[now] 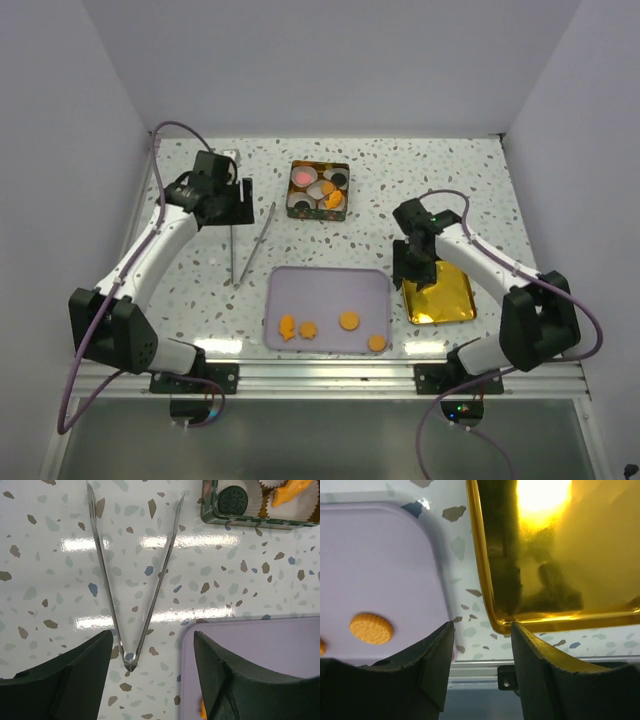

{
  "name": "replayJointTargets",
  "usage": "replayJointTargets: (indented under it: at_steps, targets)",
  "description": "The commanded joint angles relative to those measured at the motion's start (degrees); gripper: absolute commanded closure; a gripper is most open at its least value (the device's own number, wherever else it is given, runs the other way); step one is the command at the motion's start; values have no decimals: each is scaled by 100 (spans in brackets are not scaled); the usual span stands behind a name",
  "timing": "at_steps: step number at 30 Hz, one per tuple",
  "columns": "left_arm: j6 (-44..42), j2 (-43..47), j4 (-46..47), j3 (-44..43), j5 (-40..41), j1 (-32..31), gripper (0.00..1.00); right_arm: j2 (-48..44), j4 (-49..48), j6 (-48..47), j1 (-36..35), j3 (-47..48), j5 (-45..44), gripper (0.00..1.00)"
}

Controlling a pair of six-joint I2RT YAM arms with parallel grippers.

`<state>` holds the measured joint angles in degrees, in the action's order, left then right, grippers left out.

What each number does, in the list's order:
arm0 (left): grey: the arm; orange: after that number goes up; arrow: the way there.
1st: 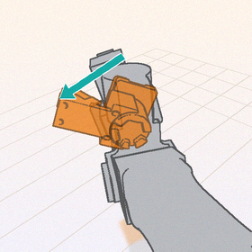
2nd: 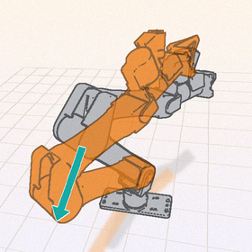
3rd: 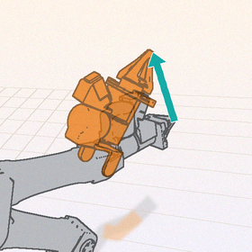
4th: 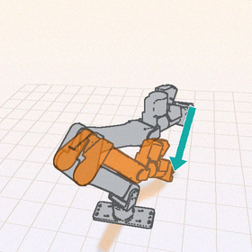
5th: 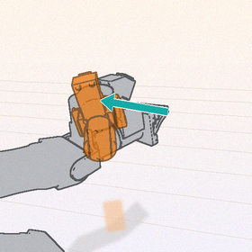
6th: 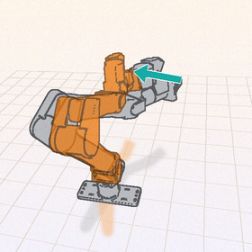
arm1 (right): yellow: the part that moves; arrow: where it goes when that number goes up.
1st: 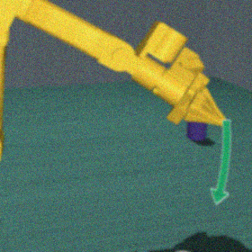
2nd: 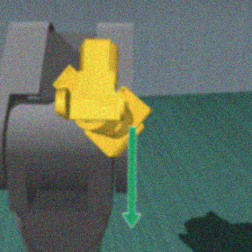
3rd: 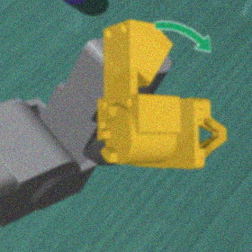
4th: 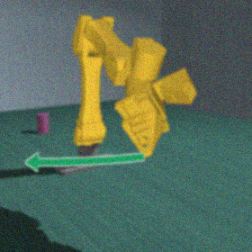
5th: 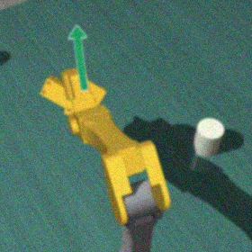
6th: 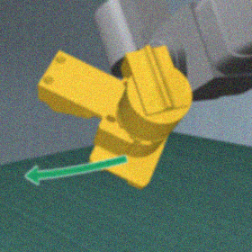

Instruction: Pack the cookies

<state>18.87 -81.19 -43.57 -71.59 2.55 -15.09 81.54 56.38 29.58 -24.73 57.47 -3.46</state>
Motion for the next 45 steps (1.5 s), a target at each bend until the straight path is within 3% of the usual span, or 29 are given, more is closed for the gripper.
replayJointTargets:
  at_steps: [1, 10, 14, 19, 22, 30, 36, 39, 41, 42, 43, 45]
  targets:
    - [-50, 357, -432, -329, -70, 50, 29, 458, -417, 127, 3, -61, -409, 50]
    - [-24, 920, -872, -400, -44, 50, 28, 1583, -927, 135, 12, -131, -462, 61]
    - [64, 1131, -978, -259, -96, 50, 28, 1839, -1094, 127, 12, -219, -436, 75]
    - [143, 1351, -1013, -66, -88, 50, 28, 1848, -1016, 100, -5, -123, -514, 100]
    - [143, 1334, -1022, -109, -79, 50, 28, 1743, -683, -5, 3, 114, -655, 100]
    - [239, 939, -987, -847, -123, 50, 28, 1304, 531, -129, -5, 2222, -226, 100]
    - [468, 421, -846, -1743, -404, 50, 25, 1128, 568, 266, -14, 4805, 1750, 100]
    - [529, 131, -881, -2279, -483, 68, 25, 979, -344, 1012, 3, 5405, 3059, 100]
    - [635, 42, -759, -2526, -702, 190, 23, 786, -1590, 1869, 3, 5267, 3648, 100]
    - [679, 33, -662, -2552, -886, 295, 23, 672, -2239, 2285, 3, 5065, 4382, 100]
    - [818, 76, -287, -2448, -1505, 566, 22, 557, -3838, 3307, 3, 4480, 4650, 100]
    - [1056, 304, 224, -2203, -2194, 892, 20, 320, -5524, 4401, 3, 3871, 5178, 100]
